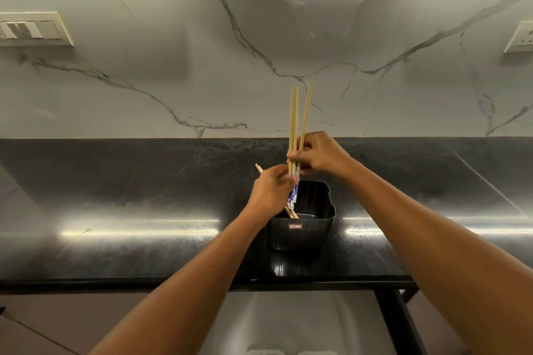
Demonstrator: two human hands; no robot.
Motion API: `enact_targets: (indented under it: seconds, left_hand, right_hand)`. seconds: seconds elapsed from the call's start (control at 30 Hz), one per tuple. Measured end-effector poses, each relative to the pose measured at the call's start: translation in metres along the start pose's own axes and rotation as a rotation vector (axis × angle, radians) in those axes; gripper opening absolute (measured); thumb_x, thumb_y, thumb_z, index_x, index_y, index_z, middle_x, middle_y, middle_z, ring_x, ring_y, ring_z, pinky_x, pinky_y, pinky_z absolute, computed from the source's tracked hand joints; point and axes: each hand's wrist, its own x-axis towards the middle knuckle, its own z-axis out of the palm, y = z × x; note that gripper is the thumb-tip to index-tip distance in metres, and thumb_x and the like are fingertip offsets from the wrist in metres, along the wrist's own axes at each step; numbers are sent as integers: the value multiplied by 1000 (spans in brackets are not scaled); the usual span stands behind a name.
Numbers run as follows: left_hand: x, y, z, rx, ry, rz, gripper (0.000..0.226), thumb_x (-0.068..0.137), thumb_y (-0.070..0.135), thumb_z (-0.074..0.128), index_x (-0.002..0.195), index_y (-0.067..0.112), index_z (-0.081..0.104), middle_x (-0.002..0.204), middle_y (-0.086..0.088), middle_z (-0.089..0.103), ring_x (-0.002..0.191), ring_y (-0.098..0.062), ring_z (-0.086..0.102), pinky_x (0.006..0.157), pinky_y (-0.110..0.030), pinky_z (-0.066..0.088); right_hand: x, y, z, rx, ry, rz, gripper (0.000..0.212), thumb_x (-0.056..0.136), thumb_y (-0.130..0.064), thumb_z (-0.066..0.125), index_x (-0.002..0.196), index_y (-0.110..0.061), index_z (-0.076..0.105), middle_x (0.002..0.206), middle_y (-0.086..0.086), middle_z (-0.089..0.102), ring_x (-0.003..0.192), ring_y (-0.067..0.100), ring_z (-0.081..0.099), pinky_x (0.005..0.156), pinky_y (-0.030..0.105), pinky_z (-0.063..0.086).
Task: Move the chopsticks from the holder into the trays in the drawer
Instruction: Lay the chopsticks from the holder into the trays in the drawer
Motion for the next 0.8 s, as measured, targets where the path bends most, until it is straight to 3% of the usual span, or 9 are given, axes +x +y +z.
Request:
enact_targets:
  seconds: [0.07,0.13,0.27,0.43,0.53,0.63,0.8]
  left_hand:
    - [0,-2,-1,-43,20,-26,13,94,25,58,98,20,69,83,-10,70,79,-25,65,78,-39,54]
    - [0,-6,-4,-123,12,-58,12,93,22,59,88,21,70,90,-14,73,90,-31,69,87,-48,55]
    - [-4,-12,-11,-284,-36,-95,16,95,18,57,102,8,68,91,-13,73,87,-23,72,84,-38,58]
    - [-9,-22,-24,-416,38,-147,16,96,12,55,104,2,64,86,-11,70,75,-15,71,66,-23,57]
    - [-10,-25,-35,-452,82,-156,18,96,12,54,109,2,63,92,-15,71,80,-17,71,62,-20,56]
    - [-11,-28,-42,-446,100,-152,14,96,13,54,105,9,64,98,-14,73,88,-20,72,69,-25,58]
    - [-12,-33,-52,-449,86,-153,14,96,11,53,109,13,59,97,-8,74,84,-19,73,65,-26,58]
  right_hand:
    - [-3,-2,3,63,-22,0,15,87,-13,67,96,-1,68,78,16,71,78,29,73,73,37,61]
    - [-6,-2,6,105,-21,-5,13,87,-13,67,94,-2,69,81,18,72,78,29,73,73,38,61]
    - [-10,-2,11,156,-63,14,12,91,-21,62,92,-9,67,80,10,70,70,16,71,66,24,60]
    - [-4,9,29,289,56,152,40,97,-42,44,96,-8,66,88,12,69,79,19,66,81,33,57]
    - [2,30,43,-47,44,241,33,97,-37,48,96,-9,65,85,8,67,74,18,64,80,34,57]
    - [6,48,61,-433,-189,338,24,90,-29,61,103,-9,66,84,5,64,70,15,60,70,29,55]
    - [14,60,80,-539,-280,450,33,85,-27,69,112,-10,62,92,6,65,72,15,61,70,29,54]
